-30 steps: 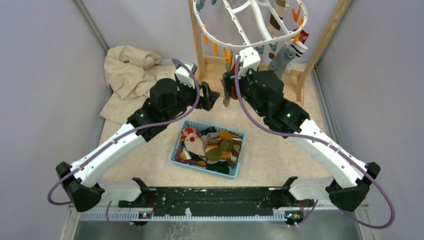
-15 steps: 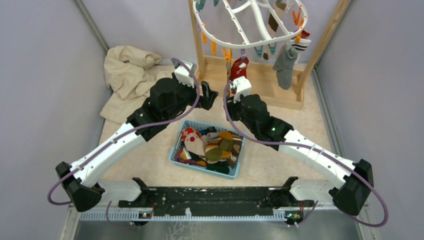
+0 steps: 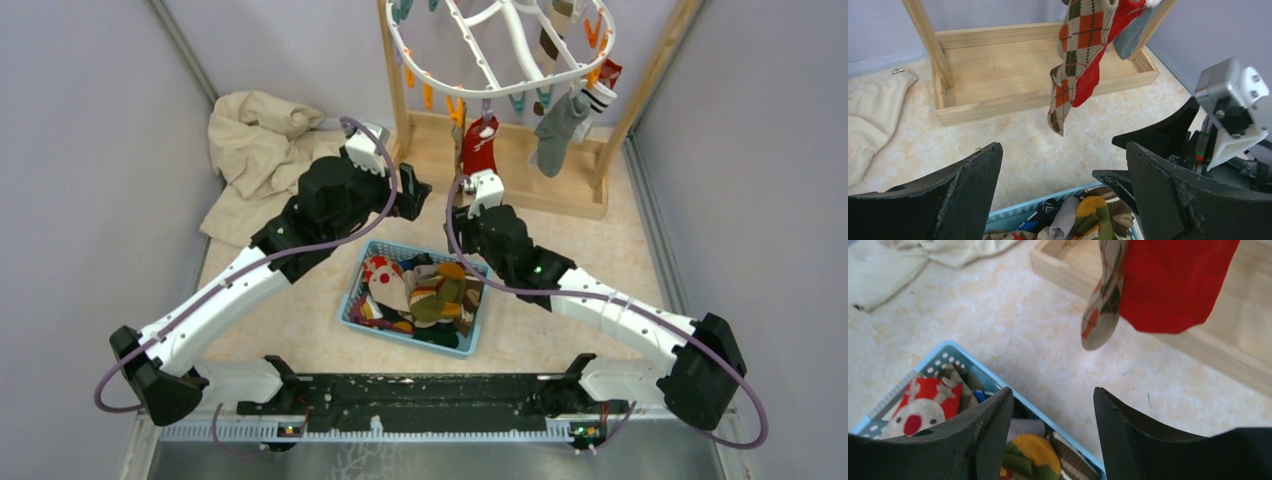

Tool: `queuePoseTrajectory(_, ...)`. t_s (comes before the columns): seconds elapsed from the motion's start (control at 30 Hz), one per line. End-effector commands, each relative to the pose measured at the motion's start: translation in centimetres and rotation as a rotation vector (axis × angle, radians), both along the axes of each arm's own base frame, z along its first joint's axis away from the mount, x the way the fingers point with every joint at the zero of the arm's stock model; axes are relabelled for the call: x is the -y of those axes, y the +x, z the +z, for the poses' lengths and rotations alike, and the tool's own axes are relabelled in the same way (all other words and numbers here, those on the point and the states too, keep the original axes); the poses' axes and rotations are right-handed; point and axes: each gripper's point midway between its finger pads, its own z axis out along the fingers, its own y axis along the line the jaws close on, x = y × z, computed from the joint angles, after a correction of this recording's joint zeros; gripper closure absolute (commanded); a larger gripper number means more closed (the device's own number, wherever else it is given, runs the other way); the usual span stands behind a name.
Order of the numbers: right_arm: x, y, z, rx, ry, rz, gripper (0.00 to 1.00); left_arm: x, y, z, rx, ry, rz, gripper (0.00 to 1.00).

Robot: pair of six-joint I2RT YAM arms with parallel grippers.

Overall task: Remove the socks clipped to the hanger
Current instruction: Adjust the hanger on the clothesline.

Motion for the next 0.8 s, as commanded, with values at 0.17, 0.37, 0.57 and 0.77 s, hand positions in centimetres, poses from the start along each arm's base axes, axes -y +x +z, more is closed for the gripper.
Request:
queuePoseTrajectory(0.17,0.7,-3.2,-0.5,-0.138,0.031,0.034,0.12,-2.1,-0.7,-1.6,-0.042,0.101,0.027,0.01)
queuePoseTrajectory(0.37,1.9,-5.2,-0.1,-0.210,0.027,0.042,0.02,-3.6,-1.7,-3.3,-0.093,0.154,0.031,0.01)
queuePoseTrajectory(0.57,2.6,-6.6,-0.6,-0.248,0.052,0.044,0.02,-3.6,-2.6,-3.8,-0.121,0.159,-0.009,0.01)
queuePoseTrajectory(0.77,2.9,-6.7,0.3,-0.209,0.042,0.065,0.02,-3.1,-3.2,-3.9,-0.170,0.128,-0.026,0.01)
